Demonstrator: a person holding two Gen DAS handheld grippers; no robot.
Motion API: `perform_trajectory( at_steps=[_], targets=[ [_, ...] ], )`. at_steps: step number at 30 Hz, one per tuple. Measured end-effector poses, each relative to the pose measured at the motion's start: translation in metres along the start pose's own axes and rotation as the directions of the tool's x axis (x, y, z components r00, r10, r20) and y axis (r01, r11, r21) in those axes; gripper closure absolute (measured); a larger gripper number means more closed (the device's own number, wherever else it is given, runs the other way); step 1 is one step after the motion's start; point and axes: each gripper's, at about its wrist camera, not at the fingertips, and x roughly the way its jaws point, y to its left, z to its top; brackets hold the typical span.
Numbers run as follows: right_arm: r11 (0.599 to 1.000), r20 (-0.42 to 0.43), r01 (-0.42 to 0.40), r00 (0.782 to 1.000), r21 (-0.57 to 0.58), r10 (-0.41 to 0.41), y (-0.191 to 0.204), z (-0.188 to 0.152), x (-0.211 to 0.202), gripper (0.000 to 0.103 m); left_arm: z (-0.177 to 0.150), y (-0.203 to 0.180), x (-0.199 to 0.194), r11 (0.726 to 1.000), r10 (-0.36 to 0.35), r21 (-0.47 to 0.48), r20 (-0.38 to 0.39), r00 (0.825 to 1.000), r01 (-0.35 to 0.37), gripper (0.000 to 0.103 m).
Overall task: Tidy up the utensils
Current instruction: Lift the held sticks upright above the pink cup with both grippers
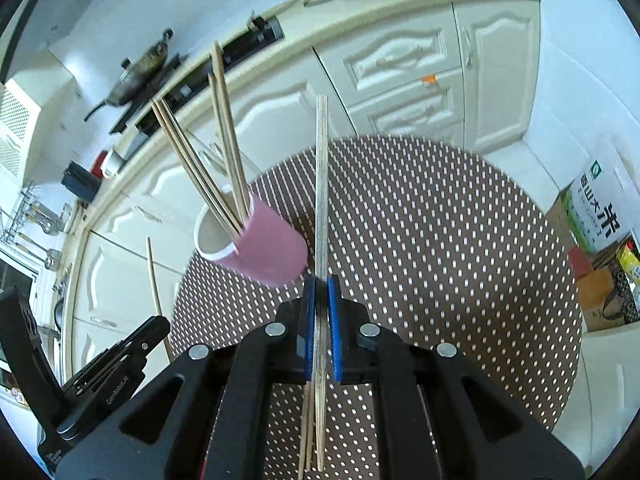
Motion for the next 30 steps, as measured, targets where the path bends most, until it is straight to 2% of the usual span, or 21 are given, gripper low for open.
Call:
perform_trajectory(
  at_steps=[6,16,24,27,30],
  targets=[
    [0.999,0.098,-0.036,0.994,-0.021,0.037,0.012,0.018,-0.018,0.098,0.02,-0.004,-0.023,0.999,-0.024,-0.022,0.088,0.996,0.026,0.097],
    [0.994,0.22,-0.104,0.969,-0.033,0.109,0.036,0.054,-0.032,0.098,0.067,-0.013,-0.049,0.997,-0.06,-0.039,0.228,0.972,0.071,0.097],
    [0.993,0.302,-0.12,0.947,0.015,0.11,0.047,0.075,-0.027,0.098,0.101,-0.022,-0.056,0.999,-0.035,-0.019,0.329,0.944,0.043,0.097],
    [0.992,0.328,-0.12,0.94,0.046,0.099,0.047,0.081,-0.02,0.098,0.113,-0.021,-0.048,0.998,-0.039,-0.042,0.337,0.941,0.057,0.097],
    [0.992,0.37,-0.107,0.926,0.068,0.074,0.048,0.084,-0.012,0.098,0.123,-0.023,-0.039,0.997,-0.057,-0.022,0.359,0.931,0.07,0.097]
  ],
)
